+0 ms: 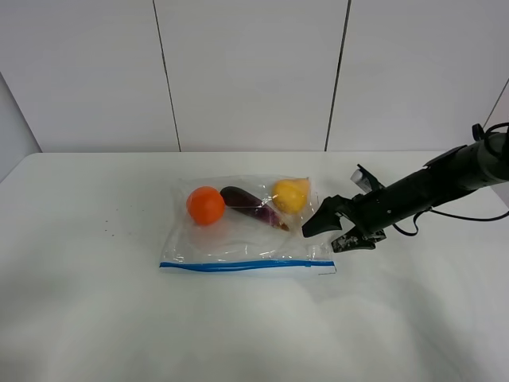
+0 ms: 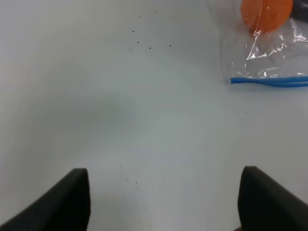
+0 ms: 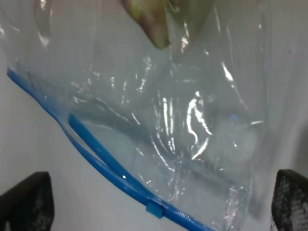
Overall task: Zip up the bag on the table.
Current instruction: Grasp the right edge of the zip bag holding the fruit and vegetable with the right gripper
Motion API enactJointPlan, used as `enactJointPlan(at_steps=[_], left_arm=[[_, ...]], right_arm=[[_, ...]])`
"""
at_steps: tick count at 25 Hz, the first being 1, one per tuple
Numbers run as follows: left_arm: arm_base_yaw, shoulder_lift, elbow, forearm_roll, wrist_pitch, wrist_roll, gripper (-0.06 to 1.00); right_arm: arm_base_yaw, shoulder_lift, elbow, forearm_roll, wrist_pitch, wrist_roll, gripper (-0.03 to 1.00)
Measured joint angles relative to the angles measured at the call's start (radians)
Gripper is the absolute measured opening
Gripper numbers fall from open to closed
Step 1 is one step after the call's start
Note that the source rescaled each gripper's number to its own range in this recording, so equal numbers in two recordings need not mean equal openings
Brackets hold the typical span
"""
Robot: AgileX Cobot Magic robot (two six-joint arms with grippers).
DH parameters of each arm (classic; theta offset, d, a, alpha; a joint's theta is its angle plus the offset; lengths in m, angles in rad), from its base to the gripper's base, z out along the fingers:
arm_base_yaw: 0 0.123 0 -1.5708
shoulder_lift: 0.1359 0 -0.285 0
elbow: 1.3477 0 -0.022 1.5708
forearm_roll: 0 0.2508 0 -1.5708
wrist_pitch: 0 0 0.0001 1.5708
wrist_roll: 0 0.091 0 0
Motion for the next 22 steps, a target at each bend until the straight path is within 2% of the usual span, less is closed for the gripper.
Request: enactJointPlan(at_steps=[8, 22], left_arm=[[0.000, 0.000, 0.000, 0.000, 0.000, 0.000, 0.93], [0.000, 0.000, 0.000, 0.000, 0.000, 0.000, 0.93]], right_arm=[[0.000, 0.014, 0.000, 0.059, 0.002, -0.085, 1.00], [0.000, 0.065, -0.002, 0.100, 0.050, -0.117, 1.00]])
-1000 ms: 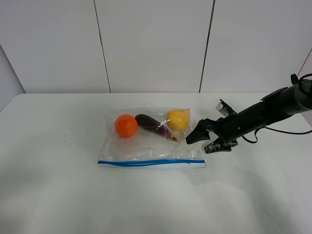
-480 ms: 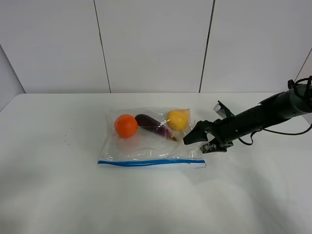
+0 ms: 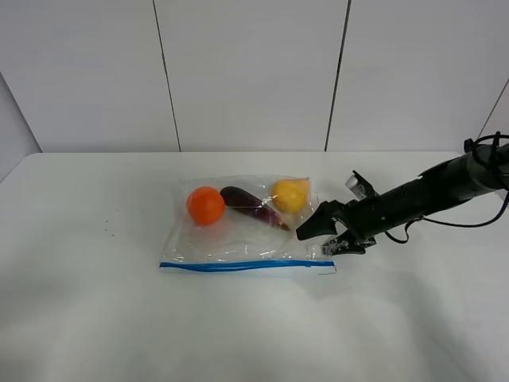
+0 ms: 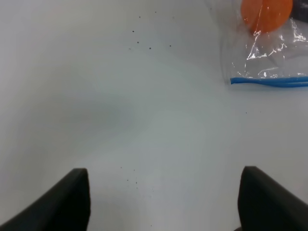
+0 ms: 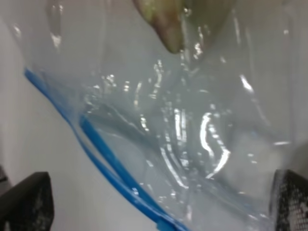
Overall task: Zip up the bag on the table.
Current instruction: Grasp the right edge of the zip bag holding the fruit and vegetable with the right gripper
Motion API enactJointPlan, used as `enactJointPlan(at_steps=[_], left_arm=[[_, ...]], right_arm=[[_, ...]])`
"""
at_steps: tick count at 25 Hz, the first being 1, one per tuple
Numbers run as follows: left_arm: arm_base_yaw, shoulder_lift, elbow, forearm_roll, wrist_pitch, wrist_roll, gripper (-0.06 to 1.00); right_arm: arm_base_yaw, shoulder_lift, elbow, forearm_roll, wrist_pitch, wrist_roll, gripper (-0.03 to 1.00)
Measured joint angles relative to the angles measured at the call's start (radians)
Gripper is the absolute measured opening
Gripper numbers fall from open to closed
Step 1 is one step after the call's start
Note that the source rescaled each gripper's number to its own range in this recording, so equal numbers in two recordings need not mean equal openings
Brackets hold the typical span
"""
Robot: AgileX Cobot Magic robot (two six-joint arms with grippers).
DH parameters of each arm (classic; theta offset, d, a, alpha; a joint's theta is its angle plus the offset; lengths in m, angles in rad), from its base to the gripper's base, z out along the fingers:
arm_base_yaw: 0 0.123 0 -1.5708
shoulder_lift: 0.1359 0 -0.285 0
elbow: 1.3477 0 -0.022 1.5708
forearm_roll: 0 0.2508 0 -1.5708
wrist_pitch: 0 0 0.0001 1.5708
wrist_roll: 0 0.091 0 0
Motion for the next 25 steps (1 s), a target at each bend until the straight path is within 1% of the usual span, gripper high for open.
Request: enactJointPlan(at_steps=[2, 5, 10, 16, 25], left_arm=[[0.000, 0.000, 0.000, 0.000, 0.000, 0.000, 0.93], [0.000, 0.000, 0.000, 0.000, 0.000, 0.000, 0.93], [0.000, 0.000, 0.000, 0.000, 0.000, 0.000, 0.93], [0.000, 0.000, 0.000, 0.000, 0.000, 0.000, 0.93], [0.000, 0.000, 0.000, 0.000, 0.000, 0.000, 0.93]], right_arm=[[0.000, 0.011, -0.002, 0.019, 0.030, -0.016, 1.00], [0.000, 0.019, -0.002, 0.030, 0.035, -0.028, 1.00], [-0.002, 0.022, -0.002, 0.018, 0.038, -0.030, 0.86], [-0.002, 0.023, -0.002, 0.000, 0.054, -0.028, 0.81], [-0.002, 0.023, -0.002, 0.000, 0.054, -0.028, 0.62]])
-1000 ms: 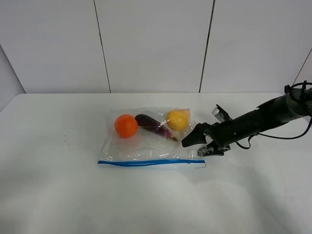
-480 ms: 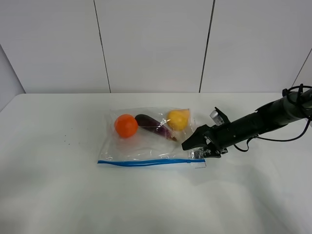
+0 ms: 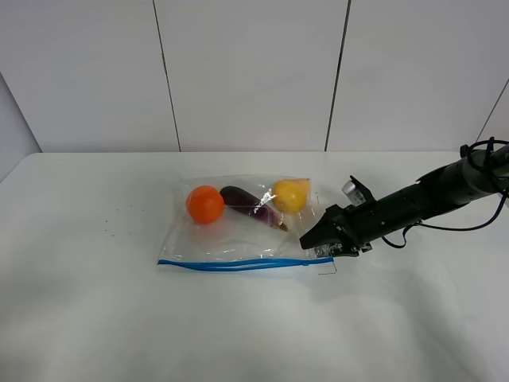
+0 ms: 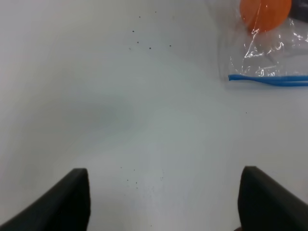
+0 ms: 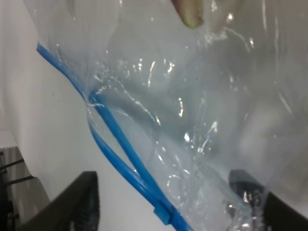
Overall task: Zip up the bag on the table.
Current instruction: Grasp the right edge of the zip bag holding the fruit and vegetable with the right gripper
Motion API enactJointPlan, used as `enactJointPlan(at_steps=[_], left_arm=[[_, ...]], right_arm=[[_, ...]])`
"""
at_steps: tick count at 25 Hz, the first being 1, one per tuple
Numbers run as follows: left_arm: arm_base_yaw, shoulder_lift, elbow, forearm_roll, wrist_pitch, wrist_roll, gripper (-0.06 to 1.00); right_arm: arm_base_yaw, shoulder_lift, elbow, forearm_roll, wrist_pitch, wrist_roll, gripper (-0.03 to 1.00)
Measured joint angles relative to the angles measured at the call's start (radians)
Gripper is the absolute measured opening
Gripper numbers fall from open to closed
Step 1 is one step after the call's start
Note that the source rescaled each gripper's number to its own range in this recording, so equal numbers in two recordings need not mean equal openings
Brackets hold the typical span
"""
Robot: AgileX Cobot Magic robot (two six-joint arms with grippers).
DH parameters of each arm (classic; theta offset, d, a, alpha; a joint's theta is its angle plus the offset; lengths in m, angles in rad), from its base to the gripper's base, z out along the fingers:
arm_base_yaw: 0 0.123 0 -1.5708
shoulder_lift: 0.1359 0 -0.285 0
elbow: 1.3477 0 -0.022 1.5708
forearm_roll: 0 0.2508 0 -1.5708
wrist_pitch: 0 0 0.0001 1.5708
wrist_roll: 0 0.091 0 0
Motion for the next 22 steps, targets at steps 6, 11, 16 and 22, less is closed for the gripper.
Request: enactJointPlan(at_steps=[6, 11, 16, 22], left_arm=[[0.000, 0.000, 0.000, 0.000, 0.000, 0.000, 0.93], [0.000, 0.000, 0.000, 0.000, 0.000, 0.000, 0.93], [0.000, 0.000, 0.000, 0.000, 0.000, 0.000, 0.93], [0.000, 0.000, 0.000, 0.000, 0.000, 0.000, 0.93]], right_arm=[[0.000, 0.000, 0.000, 0.000, 0.000, 0.006, 0.45], [0.000, 0.000, 0.000, 0.000, 0.000, 0.013, 0.36], [0.000, 0.000, 0.000, 0.000, 0.000, 0.014, 0.35], [0.000, 0.000, 0.000, -0.002, 0.000, 0.015, 0.00]])
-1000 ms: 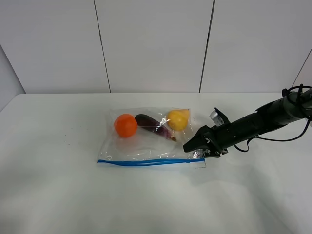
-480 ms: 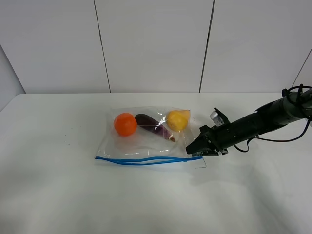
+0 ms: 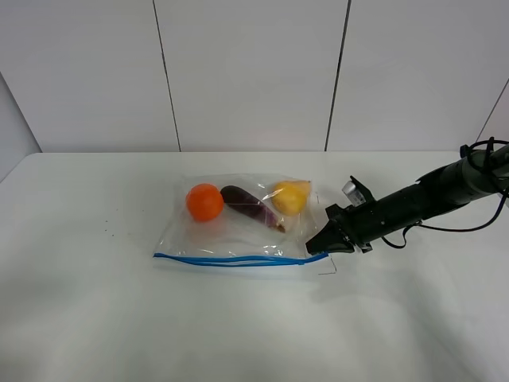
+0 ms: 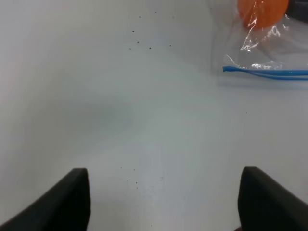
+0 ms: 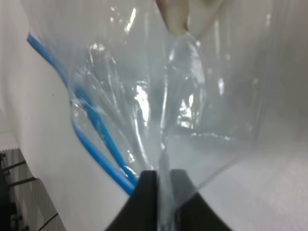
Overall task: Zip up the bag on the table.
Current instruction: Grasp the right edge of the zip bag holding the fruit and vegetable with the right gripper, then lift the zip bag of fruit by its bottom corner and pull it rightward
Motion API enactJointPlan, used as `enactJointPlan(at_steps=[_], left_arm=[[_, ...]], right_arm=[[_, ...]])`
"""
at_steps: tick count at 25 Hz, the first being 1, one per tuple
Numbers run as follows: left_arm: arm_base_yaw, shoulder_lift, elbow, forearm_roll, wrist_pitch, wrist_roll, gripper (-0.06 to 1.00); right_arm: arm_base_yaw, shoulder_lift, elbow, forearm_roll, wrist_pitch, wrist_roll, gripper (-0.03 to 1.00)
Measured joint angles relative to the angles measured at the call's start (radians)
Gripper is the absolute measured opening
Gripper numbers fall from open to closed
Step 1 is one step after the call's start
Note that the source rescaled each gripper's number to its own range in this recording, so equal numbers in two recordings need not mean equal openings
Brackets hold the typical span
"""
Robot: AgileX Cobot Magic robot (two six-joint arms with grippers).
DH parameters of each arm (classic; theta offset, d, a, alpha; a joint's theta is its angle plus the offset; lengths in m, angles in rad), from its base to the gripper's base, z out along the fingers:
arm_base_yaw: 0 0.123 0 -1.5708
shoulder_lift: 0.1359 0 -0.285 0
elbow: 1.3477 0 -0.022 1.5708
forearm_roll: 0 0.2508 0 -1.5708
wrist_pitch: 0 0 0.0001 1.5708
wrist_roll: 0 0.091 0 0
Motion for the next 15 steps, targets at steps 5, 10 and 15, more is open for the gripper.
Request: enactJointPlan(at_steps=[5, 10, 15], left_arm=[[0.000, 0.000, 0.000, 0.000, 0.000, 0.000, 0.93], [0.000, 0.000, 0.000, 0.000, 0.000, 0.000, 0.93], [0.000, 0.000, 0.000, 0.000, 0.000, 0.000, 0.93]], right_arm=[[0.000, 0.000, 0.000, -0.001, 0.030, 0.000, 0.00], [0.000, 0.000, -0.002, 0.003, 0.062, 0.000, 0.00], [0.000, 0.000, -0.002, 0.036, 0.109, 0.000, 0.00]])
